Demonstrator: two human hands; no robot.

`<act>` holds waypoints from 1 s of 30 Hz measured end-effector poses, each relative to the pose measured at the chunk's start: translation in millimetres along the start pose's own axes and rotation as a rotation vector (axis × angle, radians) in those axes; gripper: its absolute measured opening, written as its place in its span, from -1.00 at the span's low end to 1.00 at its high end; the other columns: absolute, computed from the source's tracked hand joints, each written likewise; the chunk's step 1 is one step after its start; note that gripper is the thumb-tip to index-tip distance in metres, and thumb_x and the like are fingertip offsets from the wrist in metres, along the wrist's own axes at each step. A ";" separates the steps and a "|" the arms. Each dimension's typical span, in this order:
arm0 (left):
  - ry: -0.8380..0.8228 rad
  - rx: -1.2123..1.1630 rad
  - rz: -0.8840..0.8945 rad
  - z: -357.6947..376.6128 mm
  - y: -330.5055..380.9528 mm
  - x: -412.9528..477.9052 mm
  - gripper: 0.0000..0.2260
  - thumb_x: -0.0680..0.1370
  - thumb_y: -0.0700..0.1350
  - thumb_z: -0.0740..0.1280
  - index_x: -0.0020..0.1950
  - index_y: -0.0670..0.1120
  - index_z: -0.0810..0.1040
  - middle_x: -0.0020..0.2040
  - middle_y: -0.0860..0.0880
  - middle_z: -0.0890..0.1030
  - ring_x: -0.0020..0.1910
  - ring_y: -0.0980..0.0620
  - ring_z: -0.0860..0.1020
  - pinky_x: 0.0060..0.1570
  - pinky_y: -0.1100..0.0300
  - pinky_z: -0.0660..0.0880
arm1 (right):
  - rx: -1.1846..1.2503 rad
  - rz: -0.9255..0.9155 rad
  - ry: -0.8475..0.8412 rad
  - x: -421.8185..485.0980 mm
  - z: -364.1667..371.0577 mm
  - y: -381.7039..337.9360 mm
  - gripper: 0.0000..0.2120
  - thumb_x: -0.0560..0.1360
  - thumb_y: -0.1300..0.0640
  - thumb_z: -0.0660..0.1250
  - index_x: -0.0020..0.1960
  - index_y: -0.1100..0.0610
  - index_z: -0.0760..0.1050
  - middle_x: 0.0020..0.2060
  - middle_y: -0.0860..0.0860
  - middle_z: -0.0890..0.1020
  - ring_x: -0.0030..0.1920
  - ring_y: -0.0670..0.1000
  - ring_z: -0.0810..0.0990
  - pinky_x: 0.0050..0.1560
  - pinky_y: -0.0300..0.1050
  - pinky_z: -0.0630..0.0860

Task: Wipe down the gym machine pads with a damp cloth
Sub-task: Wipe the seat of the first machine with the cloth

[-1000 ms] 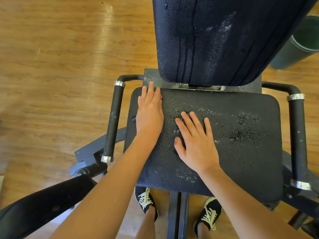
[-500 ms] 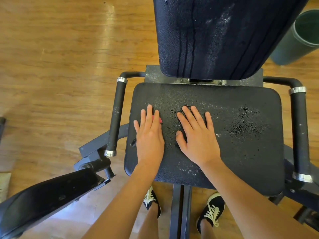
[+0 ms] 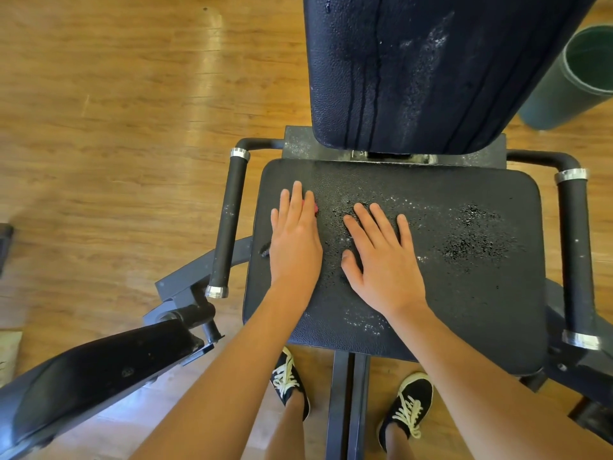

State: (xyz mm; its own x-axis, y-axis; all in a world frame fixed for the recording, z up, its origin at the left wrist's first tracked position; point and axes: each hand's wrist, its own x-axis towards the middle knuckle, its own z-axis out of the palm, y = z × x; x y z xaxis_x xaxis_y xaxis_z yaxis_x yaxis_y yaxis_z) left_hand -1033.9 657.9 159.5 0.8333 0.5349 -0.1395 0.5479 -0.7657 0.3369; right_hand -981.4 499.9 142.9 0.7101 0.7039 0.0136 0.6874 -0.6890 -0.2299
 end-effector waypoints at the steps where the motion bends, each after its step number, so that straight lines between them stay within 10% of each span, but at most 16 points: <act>1: -0.008 -0.003 0.005 -0.2 -2.1 -7.4 -0.58 0.73 -0.20 0.11 0.61 -0.13 0.24 0.67 -0.11 0.08 0.66 -0.14 0.00 0.59 -0.13 0.04 | -0.003 0.001 -0.004 0.0 -0.2 -0.2 -0.46 0.65 -0.08 0.06 0.59 0.06 0.28 0.62 0.03 0.24 0.65 0.08 0.07 0.60 0.28 0.02; 30: 0.040 0.074 -0.003 10.2 -13.5 -110.5 -0.52 0.62 -0.30 0.34 0.55 -0.21 0.38 0.62 -0.18 0.25 0.60 -0.21 0.20 0.51 -0.13 0.18 | 0.014 -0.001 0.027 0.2 1.1 0.1 -0.46 0.65 -0.08 0.08 0.59 0.05 0.27 0.61 0.03 0.25 0.64 0.08 0.09 0.60 0.29 0.02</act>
State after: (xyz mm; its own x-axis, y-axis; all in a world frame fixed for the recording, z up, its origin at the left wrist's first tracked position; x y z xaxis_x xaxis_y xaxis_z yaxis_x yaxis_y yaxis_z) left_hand -1132.7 605.5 160.9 0.8288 0.5502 -0.1022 0.5557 -0.7875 0.2666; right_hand -981.4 500.2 141.9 0.7135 0.6995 0.0403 0.6860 -0.6857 -0.2434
